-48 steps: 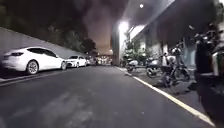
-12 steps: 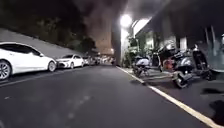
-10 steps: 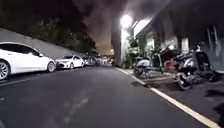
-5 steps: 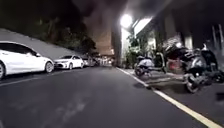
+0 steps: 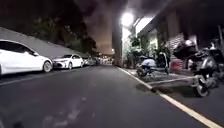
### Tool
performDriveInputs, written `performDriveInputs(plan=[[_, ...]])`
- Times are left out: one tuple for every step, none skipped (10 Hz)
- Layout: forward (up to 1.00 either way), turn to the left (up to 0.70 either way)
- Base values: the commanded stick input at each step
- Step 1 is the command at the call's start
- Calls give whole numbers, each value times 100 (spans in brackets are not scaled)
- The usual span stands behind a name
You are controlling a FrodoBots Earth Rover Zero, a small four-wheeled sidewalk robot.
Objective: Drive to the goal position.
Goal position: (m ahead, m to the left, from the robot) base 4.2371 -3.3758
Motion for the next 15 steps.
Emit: performDriveInputs(plan=[[45,0],[45,0],[45,0],[45,0],[45,0],[45,0],[45,0],[45,0],[45,0],[45,0],[45,0],[45,0],[45,0],[45,0],[45,0]])
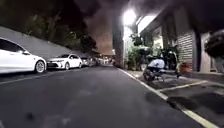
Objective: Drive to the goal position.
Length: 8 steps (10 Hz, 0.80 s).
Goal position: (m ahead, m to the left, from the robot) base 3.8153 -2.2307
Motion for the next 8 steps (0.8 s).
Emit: performDriveInputs(plan=[[45,0],[45,0],[45,0],[45,0],[45,0],[45,0],[45,0],[45,0]])
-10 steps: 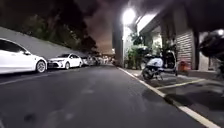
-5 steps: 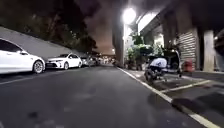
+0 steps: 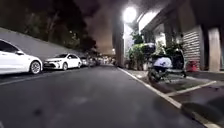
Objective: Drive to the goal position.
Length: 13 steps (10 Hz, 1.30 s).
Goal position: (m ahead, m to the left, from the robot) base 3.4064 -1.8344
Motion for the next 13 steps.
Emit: performDriveInputs(plan=[[45,0],[45,0],[45,0],[45,0],[45,0],[45,0],[45,0],[45,0],[45,0],[45,0],[45,0],[45,0],[45,0]])
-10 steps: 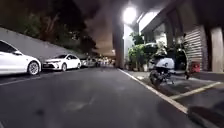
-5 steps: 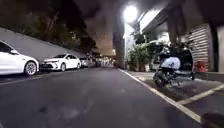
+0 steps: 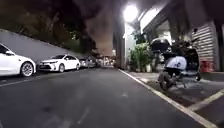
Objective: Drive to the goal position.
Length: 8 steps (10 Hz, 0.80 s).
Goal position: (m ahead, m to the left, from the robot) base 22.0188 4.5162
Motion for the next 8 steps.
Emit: performDriveInputs(plan=[[45,0],[45,0],[45,0],[45,0],[45,0],[45,0],[45,0],[45,0]])
